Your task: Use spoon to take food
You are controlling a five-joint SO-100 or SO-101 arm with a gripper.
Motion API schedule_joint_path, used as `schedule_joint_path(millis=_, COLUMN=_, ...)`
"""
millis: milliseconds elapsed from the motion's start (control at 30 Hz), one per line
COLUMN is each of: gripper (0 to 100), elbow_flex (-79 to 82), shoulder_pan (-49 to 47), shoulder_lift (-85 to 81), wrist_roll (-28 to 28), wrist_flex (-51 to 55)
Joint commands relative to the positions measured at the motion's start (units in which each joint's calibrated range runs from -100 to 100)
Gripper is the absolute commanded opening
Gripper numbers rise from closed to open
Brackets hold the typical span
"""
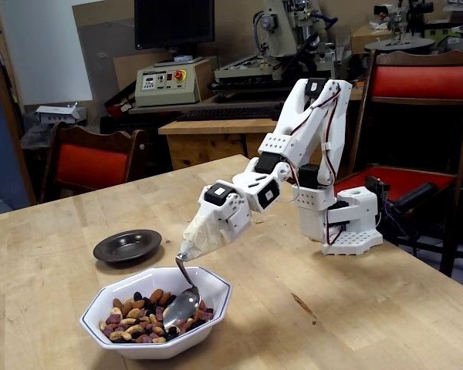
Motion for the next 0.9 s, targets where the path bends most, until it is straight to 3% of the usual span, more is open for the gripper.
schedule_joint_path(millis=0, gripper=4, elbow_flex=-2.3, shoulder_pan=0.0, shoulder_lift=-1.0, wrist_roll=-0.3, wrist_flex=-0.5)
schedule_joint_path(millis=400, gripper=4, elbow_flex=-5.6, shoulder_pan=0.1, shoulder_lift=0.3, wrist_roll=-0.3, wrist_flex=-0.4)
schedule_joint_path(millis=867, gripper=4, elbow_flex=-21.9, shoulder_pan=0.1, shoulder_lift=17.6, wrist_roll=-0.3, wrist_flex=-0.4)
